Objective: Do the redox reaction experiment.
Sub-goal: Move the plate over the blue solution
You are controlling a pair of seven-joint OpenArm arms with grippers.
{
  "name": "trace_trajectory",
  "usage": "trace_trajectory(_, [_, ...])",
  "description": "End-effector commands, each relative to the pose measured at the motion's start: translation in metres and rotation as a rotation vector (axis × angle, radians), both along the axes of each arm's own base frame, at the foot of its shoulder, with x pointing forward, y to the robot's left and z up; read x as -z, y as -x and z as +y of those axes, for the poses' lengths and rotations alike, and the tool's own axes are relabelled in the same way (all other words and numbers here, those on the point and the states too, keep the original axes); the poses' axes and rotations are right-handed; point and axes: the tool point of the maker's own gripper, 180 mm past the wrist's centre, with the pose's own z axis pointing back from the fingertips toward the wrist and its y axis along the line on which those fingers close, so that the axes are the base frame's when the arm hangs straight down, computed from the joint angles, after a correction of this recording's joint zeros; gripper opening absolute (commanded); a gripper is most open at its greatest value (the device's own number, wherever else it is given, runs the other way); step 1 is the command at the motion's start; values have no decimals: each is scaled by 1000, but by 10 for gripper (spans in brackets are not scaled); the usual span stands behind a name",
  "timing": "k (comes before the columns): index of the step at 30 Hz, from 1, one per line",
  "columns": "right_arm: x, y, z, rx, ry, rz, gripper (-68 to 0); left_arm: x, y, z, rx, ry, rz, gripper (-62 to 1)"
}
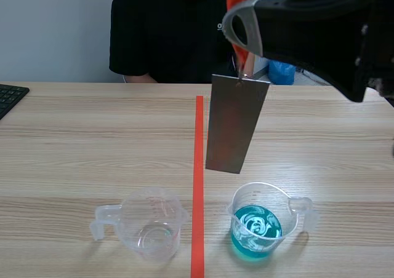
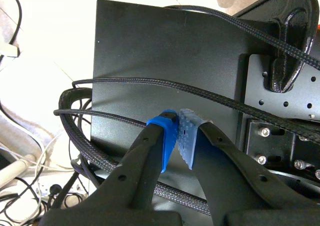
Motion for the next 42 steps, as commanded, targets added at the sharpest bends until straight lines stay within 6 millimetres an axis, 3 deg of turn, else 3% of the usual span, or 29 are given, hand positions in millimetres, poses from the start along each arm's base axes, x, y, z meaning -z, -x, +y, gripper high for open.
trace_trajectory(1, [-3,2,-2,-7,-11,2,-669,-2,1,2,-2,-3,-10,-582])
trace_trajectory(21, [13,-4,-44,158,46,79,-669,-2,1,2,-2,-3,-10,-582])
trace_trajectory(42, [16,-5,-46,165,50,89,-669,-2,1,2,-2,-3,-10,-582])
